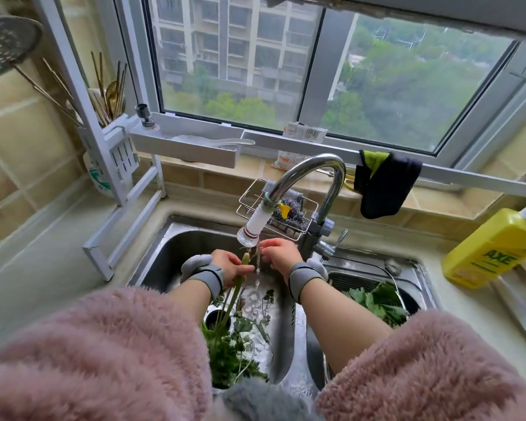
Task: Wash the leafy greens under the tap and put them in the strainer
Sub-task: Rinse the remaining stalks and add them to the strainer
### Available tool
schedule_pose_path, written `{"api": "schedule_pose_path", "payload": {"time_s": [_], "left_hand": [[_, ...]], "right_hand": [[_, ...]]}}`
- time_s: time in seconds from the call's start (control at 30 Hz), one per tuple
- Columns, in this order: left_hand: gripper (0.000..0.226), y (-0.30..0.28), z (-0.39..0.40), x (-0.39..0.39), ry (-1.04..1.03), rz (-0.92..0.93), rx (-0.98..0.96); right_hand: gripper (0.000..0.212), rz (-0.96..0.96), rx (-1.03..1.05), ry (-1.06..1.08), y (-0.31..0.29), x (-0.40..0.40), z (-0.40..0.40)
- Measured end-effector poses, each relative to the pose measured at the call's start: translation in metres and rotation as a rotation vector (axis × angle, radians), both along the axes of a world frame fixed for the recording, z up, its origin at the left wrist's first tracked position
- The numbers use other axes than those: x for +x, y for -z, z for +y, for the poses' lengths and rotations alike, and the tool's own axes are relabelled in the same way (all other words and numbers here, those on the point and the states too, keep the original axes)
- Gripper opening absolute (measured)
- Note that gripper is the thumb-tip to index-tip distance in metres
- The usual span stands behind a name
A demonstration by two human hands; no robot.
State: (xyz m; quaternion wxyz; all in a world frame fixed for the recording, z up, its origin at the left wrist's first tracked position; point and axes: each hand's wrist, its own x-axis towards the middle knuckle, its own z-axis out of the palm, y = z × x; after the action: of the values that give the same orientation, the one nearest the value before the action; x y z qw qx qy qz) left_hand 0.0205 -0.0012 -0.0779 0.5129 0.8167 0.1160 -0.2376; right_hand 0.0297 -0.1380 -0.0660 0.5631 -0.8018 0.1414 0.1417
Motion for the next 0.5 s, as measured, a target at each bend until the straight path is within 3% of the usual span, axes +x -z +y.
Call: {"api": "schedule_pose_path", "payload": {"time_s": [0.1,0.27,0.5], "left_hand": [[0.021,0.001,0.001,0.000,0.049,-0.035,0.063],[0.017,0.002,0.002,-0.002,0.134,-0.068,0.109],[0.026,0.001,0.010,-0.002,0.147,-0.040,0.073]], "right_hand": [[0.026,0.035,0.028,-0.063,0.004,-0.004,-0.001],[0.022,-0.058,-0.110,-0.191,0.006,-0.006,0.002],[0.026,-0.077,-0.073,-0.105,0.011,-0.005,0.007]]}}
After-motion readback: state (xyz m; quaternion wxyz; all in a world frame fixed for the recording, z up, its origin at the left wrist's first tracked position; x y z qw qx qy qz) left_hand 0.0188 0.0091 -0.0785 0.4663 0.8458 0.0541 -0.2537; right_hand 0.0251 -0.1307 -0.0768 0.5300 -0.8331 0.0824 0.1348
